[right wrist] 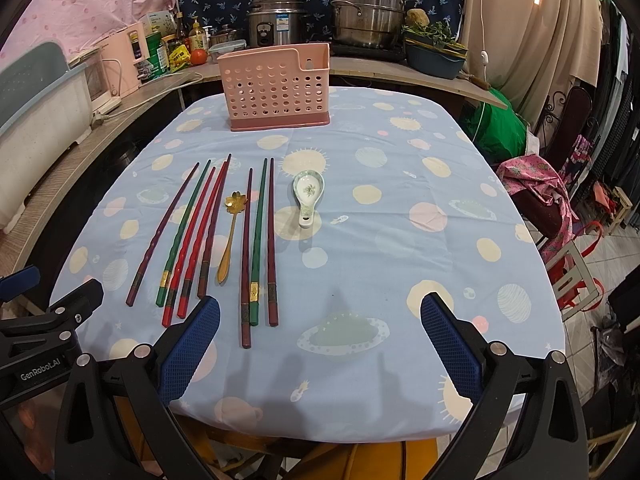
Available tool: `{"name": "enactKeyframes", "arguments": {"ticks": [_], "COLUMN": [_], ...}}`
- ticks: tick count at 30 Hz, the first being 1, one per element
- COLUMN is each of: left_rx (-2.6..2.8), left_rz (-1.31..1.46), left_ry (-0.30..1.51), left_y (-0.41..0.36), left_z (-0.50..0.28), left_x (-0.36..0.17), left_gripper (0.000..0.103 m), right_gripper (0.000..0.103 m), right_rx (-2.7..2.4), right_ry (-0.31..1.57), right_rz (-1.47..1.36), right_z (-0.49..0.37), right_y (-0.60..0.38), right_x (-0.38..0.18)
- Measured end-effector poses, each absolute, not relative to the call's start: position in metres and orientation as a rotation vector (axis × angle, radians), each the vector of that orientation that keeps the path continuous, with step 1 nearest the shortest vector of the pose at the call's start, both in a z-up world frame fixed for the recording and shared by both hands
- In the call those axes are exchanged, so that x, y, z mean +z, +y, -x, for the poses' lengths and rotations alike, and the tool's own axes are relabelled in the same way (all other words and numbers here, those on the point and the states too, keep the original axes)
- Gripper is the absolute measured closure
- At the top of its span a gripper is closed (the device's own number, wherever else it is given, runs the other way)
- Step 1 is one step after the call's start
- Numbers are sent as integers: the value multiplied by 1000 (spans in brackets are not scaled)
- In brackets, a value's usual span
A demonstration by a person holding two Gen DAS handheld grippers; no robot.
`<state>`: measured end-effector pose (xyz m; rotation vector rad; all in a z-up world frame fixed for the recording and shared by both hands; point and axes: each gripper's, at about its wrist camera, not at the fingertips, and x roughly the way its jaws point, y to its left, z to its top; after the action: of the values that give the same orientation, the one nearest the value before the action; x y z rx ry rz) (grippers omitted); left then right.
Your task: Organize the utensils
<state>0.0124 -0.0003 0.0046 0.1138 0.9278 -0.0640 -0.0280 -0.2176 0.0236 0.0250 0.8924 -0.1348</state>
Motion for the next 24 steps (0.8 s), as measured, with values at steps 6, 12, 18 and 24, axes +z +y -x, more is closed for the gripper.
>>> {"name": "enactKeyframes", "arguments": {"ticks": [6,12,18,24], "left_rx": [-63,-64,-69,-74], "left_rz": [-115,-114,-108,-95], "left_ry": [927,928,934,945], "left_y": [-3,-2,-2,0], "left_z": [-12,-12,-10,-12], "left_x": [5,5,3,2], "left_gripper": [7,7,7,7], "right_gripper": [7,7,7,7], "right_rx": [-134,-134,-136,-135], "right_ry": [892,892,893,892], "right_rz": [-26,-26,-28,-27], "right_z": [26,28,25,25], "right_y": [-218,-218,-218,-219], "right_x": [25,23,24,24]}}
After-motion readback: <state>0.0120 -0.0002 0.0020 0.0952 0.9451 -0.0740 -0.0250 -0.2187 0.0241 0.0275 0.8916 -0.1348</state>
